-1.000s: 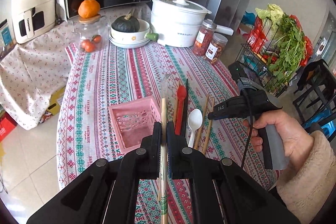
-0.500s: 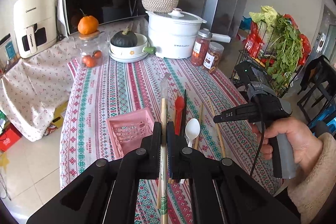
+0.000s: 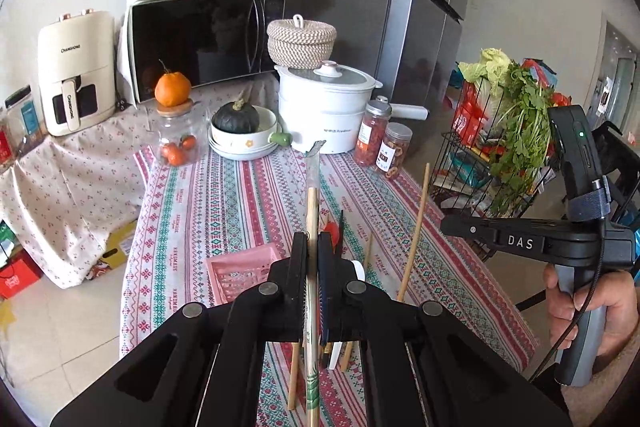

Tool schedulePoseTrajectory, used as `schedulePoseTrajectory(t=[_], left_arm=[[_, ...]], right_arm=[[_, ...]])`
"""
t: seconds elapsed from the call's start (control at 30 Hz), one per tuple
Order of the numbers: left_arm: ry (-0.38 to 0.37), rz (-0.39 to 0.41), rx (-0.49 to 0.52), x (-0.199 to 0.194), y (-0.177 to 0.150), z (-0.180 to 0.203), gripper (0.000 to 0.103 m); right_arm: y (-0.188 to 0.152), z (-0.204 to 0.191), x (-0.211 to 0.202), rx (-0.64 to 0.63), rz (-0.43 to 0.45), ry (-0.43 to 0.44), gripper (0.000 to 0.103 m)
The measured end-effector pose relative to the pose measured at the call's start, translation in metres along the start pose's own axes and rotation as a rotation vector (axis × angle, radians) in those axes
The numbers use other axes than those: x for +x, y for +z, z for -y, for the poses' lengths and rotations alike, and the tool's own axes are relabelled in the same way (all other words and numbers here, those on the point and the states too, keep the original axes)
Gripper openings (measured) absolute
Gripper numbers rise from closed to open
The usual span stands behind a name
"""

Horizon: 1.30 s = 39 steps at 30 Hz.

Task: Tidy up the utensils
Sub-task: 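Lift the banded chopsticks with the left gripper while the right gripper grasps a wooden chopstick, then lower chopsticks into the pink basket and open left gripper while right lifts its chopstick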

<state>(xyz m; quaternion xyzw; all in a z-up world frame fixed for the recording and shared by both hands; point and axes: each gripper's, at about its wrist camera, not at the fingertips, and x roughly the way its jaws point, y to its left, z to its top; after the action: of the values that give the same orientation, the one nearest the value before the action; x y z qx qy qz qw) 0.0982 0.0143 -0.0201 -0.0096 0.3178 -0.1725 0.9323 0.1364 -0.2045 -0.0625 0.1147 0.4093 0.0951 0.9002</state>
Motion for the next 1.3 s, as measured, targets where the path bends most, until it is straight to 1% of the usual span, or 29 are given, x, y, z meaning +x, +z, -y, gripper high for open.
schedulePoseTrajectory(t=[0.1, 0.2, 0.27, 0.3, 0.37, 0.4, 0.43, 0.5, 0.53, 0.57, 0.7, 0.77, 0.87, 0.93, 0.97, 1.0, 1.03, 1.1, 1.13, 1.17, 1.2, 1.23, 1.3], left_arm=[[0.006, 0.046, -0.028, -0.011, 0.007, -0.005, 0.005], [0.015, 0.076, -0.052, -0.017, 0.012, -0.010, 0.005], [0.025, 0.080, -0.065, -0.017, 0.013, -0.013, 0.005], [0.026, 0.072, -0.072, -0.015, 0.013, -0.014, 0.005], [0.021, 0.053, -0.089, -0.011, 0.013, -0.016, 0.005], [0.016, 0.046, -0.094, -0.010, 0.011, -0.017, 0.005], [0.013, 0.040, -0.093, -0.008, 0.010, -0.017, 0.005], [0.011, 0.036, -0.084, -0.006, 0.009, -0.016, 0.005], [0.012, 0.033, -0.077, -0.005, 0.008, -0.016, 0.005], [0.011, 0.031, -0.072, -0.004, 0.007, -0.016, 0.005], [-0.003, 0.011, -0.080, 0.001, 0.006, -0.020, 0.005], [-0.008, 0.000, -0.089, 0.004, 0.005, -0.023, 0.005], [-0.013, -0.014, -0.101, 0.008, 0.004, -0.029, 0.005], [-0.015, -0.023, -0.109, 0.009, 0.003, -0.032, 0.005], [-0.016, -0.026, -0.112, 0.010, 0.003, -0.034, 0.005], [-0.016, -0.027, -0.114, 0.010, 0.003, -0.035, 0.005], [-0.015, -0.028, -0.115, 0.010, 0.002, -0.036, 0.005], [-0.013, -0.028, -0.115, 0.011, 0.002, -0.037, 0.005], [-0.011, -0.028, -0.116, 0.011, 0.002, -0.038, 0.005], [-0.010, -0.027, -0.117, 0.012, 0.002, -0.038, 0.005], [-0.009, -0.026, -0.118, 0.012, 0.002, -0.039, 0.005], [-0.007, -0.022, -0.119, 0.012, 0.002, -0.038, 0.005], [-0.006, -0.013, -0.122, 0.011, 0.003, -0.038, 0.005]], right_arm=[[0.001, -0.004, -0.010, -0.025, 0.030, 0.020, 0.000], [0.002, -0.002, -0.015, -0.018, 0.025, 0.047, 0.000], [0.004, 0.003, -0.010, -0.011, -0.005, 0.066, 0.000], [0.005, 0.006, -0.006, -0.010, -0.034, 0.071, 0.000], [0.007, 0.018, 0.014, 0.026, -0.098, 0.052, 0.001], [0.008, 0.025, 0.027, 0.044, -0.140, 0.026, 0.007], [0.007, 0.033, 0.041, 0.062, -0.178, -0.004, 0.008], [0.008, 0.049, 0.070, 0.097, -0.243, -0.053, 0.028], [0.009, 0.056, 0.084, 0.115, -0.269, -0.067, 0.031], [0.010, 0.064, 0.097, 0.137, -0.288, -0.079, 0.032], [0.013, 0.083, 0.134, 0.223, -0.332, -0.078, 0.032], [0.015, 0.085, 0.150, 0.229, -0.350, -0.083, 0.032], [0.015, 0.082, 0.174, 0.214, -0.388, -0.139, 0.031], [0.013, 0.083, 0.188, 0.211, -0.417, -0.165, 0.028], [0.015, 0.080, 0.188, 0.192, -0.394, -0.177, 0.027], [0.016, 0.077, 0.191, 0.171, -0.398, -0.199, 0.025], [0.016, 0.074, 0.192, 0.150, -0.393, -0.218, 0.024], [0.014, 0.067, 0.194, 0.087, -0.384, -0.274, 0.011], [0.013, 0.064, 0.194, 0.067, -0.379, -0.288, 0.011], [0.012, 0.063, 0.192, 0.064, -0.377, -0.290, 0.009], [0.010, 0.063, 0.190, 0.075, -0.377, -0.274, 0.006], [0.010, 0.063, 0.186, 0.089, -0.369, -0.255, 0.006], [0.013, 0.058, 0.169, 0.078, -0.317, -0.254, 0.006]])
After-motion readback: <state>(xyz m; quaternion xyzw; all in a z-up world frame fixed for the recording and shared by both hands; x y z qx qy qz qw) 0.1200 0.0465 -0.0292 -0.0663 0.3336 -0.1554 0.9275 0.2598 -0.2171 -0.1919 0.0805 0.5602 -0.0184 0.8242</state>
